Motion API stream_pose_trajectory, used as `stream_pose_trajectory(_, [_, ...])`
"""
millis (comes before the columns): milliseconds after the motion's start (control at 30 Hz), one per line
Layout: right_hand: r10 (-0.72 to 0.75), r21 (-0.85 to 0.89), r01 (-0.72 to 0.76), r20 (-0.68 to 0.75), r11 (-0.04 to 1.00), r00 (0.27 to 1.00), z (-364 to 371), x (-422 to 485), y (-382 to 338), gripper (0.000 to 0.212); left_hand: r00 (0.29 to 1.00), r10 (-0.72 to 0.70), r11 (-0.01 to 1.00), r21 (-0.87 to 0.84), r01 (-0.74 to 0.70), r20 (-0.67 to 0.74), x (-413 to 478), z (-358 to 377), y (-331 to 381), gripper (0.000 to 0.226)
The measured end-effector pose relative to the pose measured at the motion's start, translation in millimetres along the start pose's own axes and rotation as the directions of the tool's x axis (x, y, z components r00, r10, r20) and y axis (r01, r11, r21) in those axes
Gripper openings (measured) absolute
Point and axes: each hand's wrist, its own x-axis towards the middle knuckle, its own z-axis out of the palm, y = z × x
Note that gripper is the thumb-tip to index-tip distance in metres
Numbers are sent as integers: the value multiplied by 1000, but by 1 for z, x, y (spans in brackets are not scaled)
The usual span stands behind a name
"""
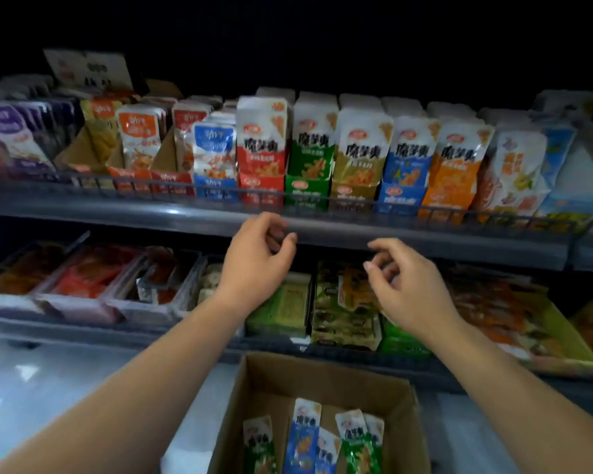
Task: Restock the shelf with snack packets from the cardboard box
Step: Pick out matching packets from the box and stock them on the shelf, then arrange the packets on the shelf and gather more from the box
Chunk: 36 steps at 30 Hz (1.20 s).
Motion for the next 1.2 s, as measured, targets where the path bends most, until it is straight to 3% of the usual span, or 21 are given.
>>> stream_pose_trajectory(167, [58, -124, -23, 287, 992, 956, 84, -79, 42, 27, 964, -255, 966, 50, 252, 68, -79, 11, -90, 6])
stream_pose_trajectory(333, [258, -263, -126, 558, 956, 789, 164, -152, 114, 35, 851, -490, 867, 206, 454, 188, -156, 33, -168, 13])
stream_pose_trajectory(467, [469, -337, -329, 563, 882, 680, 204, -200, 162, 45, 783, -576, 814, 248, 525, 233, -194, 47, -197, 37])
stream_pose_trajectory(567, [597, -394, -449, 535, 802, 598, 226, -222, 183, 56, 767, -572, 820, 176, 545, 289, -210, 53, -205, 49])
stream_pose_trajectory(767, [768, -512, -572, 422, 641, 483, 253, -242, 210, 75, 764, -585, 806, 92, 584, 272, -222, 61, -205, 51])
stream_pose_trajectory(867, [774, -542, -553, 414, 632, 479, 261, -247, 219, 81, 756, -596, 799, 102, 593, 270, -222, 62, -206, 50])
stream_pose_trajectory(1000, [726, -407, -605, 457, 685, 514, 265, -248, 223, 83, 747, -603, 793, 112, 598, 280, -221, 62, -207, 52])
stream_pose_trajectory(1167, [700, -87, -745, 427, 661, 572, 247, -234, 198, 52, 747, -603, 794, 117, 597, 279, -221, 60, -204, 55])
stream_pose_trajectory(1200, [685, -13, -752, 423, 660, 593, 241, -229, 187, 47, 773, -581, 813, 146, 563, 255, -220, 59, -202, 58])
